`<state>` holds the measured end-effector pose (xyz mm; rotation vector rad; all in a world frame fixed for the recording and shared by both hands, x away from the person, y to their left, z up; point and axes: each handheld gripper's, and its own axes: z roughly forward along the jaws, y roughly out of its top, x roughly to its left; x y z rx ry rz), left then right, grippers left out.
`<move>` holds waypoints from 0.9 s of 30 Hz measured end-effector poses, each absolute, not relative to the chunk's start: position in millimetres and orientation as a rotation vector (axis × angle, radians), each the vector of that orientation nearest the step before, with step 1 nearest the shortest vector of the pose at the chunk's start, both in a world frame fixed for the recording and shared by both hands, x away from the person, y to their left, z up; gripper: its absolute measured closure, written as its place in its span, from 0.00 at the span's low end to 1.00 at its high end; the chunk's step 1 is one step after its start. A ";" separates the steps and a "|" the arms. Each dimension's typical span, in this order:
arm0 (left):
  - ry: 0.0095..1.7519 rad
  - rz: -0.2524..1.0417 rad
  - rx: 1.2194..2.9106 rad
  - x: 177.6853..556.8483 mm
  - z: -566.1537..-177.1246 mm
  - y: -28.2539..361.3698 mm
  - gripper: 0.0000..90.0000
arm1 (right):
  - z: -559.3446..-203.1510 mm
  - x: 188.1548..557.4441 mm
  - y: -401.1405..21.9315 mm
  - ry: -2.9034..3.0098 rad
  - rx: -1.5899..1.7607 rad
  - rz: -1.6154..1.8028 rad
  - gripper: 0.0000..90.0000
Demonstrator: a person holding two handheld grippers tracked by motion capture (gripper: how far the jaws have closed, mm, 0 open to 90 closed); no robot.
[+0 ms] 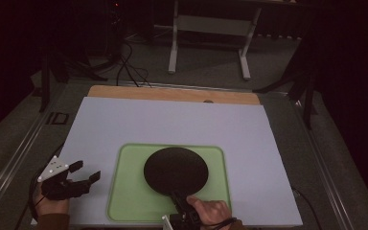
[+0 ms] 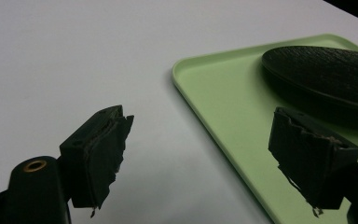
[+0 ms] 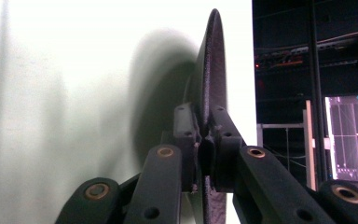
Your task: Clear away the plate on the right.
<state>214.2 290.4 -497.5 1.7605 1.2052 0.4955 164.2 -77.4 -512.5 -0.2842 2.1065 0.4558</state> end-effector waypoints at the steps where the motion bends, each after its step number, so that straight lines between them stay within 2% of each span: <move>1: 1.205 0.496 1.760 214.2 -497.5 290.4 0.21 | -514.8 162.8 -76.6 2.113 -0.293 0.451 0.94; 9: 1.204 0.497 1.760 214.0 -497.4 290.6 0.21 | -522.6 161.5 -74.3 2.166 -0.291 0.486 0.93; 19: 1.204 0.497 1.760 214.1 -497.4 290.6 0.21 | -534.8 163.9 -76.5 2.274 -0.289 0.506 0.86; 27: 1.206 0.497 1.760 214.0 -497.5 290.6 0.21 | -526.0 163.7 -78.2 2.314 -0.253 0.602 0.81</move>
